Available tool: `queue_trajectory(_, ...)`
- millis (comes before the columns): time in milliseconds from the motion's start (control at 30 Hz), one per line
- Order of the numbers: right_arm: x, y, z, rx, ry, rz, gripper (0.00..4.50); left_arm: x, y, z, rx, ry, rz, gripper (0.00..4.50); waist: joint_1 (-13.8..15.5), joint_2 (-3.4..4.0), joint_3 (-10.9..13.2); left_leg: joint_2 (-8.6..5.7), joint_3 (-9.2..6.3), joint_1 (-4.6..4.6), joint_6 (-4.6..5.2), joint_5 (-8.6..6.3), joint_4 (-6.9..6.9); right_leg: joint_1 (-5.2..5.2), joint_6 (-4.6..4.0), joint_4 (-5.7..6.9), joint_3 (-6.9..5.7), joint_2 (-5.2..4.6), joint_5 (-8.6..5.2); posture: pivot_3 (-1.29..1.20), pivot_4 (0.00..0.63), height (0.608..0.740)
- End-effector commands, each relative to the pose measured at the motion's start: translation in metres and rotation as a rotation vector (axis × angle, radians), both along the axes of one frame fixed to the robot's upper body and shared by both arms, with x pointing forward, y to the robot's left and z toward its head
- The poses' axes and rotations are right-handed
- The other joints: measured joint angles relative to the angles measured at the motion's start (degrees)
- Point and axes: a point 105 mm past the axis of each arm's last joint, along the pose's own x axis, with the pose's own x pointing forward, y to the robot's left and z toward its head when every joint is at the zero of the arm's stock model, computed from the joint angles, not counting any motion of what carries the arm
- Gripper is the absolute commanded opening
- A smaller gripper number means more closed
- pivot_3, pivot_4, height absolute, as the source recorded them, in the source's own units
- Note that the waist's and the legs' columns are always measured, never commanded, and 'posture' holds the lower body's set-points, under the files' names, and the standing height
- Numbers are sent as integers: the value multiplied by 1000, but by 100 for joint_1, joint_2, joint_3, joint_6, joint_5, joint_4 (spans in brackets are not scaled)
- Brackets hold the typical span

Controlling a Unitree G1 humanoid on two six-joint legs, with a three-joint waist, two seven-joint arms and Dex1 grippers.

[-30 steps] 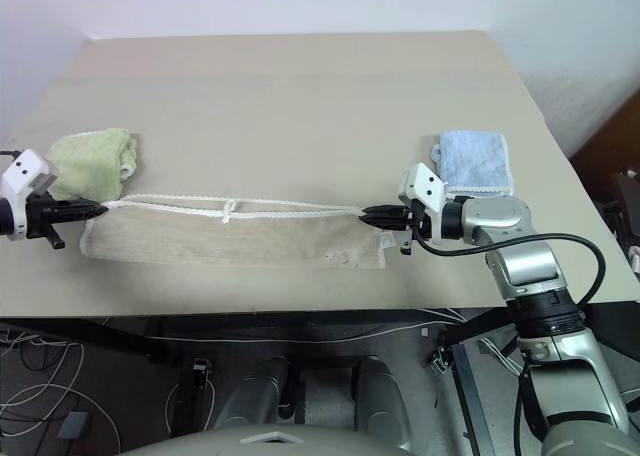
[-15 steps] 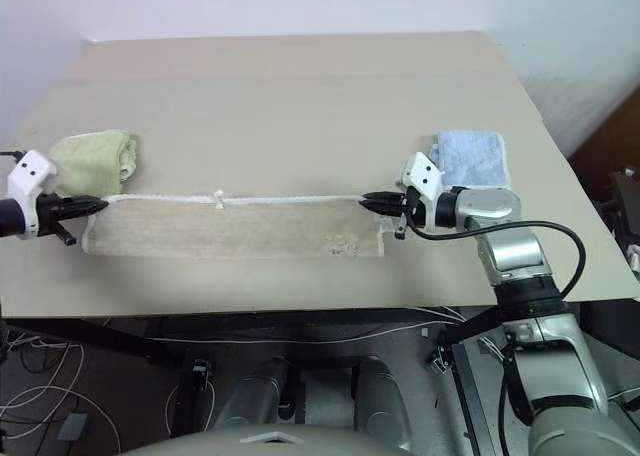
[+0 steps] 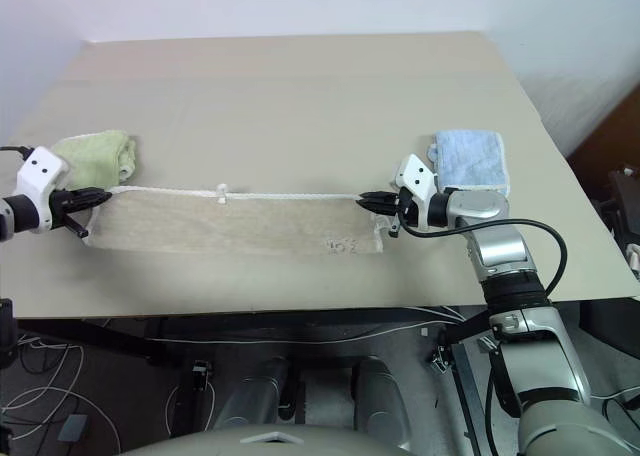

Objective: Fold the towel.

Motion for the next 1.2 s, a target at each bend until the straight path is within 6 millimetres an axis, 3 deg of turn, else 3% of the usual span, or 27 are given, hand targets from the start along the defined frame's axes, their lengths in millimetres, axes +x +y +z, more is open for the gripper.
queue_trajectory(33, -2, 6, 17, 44, -48, 29, 1043, -5, 7, 4, -3, -1, 12, 1384, 1, 0, 0, 0, 2, 0, 0, 0, 0, 0, 0, 0, 0, 0, 0, 0, 150, 740)
queue_trajectory(300, -7, 2, 23, 88, -32, -3, 3817, -3, 11, 18, 4, -104, 34, 4187, 5, 0, 0, 2, -1, 1, 0, 0, 0, 0, 0, 0, 1, 0, 0, 0, 150, 740)
queue_trajectory(333, -6, -4, 26, 121, -8, -41, 4158, -1, 10, 25, -13, -146, 30, 4495, 8, 0, 0, 2, -2, 1, 0, 0, 0, 0, 0, 0, 2, 0, 0, 0, 150, 740)
queue_trajectory(367, -7, -8, 29, 154, 19, -70, 4470, 0, 9, 32, -31, -177, 27, 4500, 13, 0, 0, 2, -5, 1, 0, 0, 0, -1, 0, 0, 1, 0, 0, 0, 150, 740)
queue_trajectory(433, -15, -14, 33, 216, 44, -98, 4470, 0, 4, 36, -58, -194, -8, 4500, 41, -2, 0, 2, -12, 0, 0, 0, 0, -1, 0, 0, 3, -2, 0, 0, 150, 740)
queue_trajectory(633, -47, -26, 16, 351, 458, -196, 4470, -8, -32, 37, -229, -155, -219, 4500, 24, -2, -1, 1, -13, 0, 0, -1, -2, 1, -1, -3, 10, -11, 0, 0, 150, 740)
queue_trajectory(733, -64, -31, 14, 438, 687, -218, 4470, -24, -59, 29, -279, -79, -338, 4500, -12, -2, -1, 6, -11, 1, 0, -1, -3, -2, -5, -3, 23, -22, 1, 0, 150, 740)
queue_trajectory(900, -80, -41, 4, 516, 912, -278, 4470, -44, -87, 10, -299, 9, -402, 4500, 14, -1, 0, 13, -10, 1, -1, -2, -18, -10, -9, -11, 36, -23, -1, 0, 150, 740)
queue_trajectory(1200, -98, -26, -23, 578, 1114, -284, 4470, -57, -127, -3, -333, 68, -492, 4500, 42, -1, 0, 11, -8, -8, 0, -3, -18, -8, -20, -31, 36, -27, -5, 0, 150, 740)
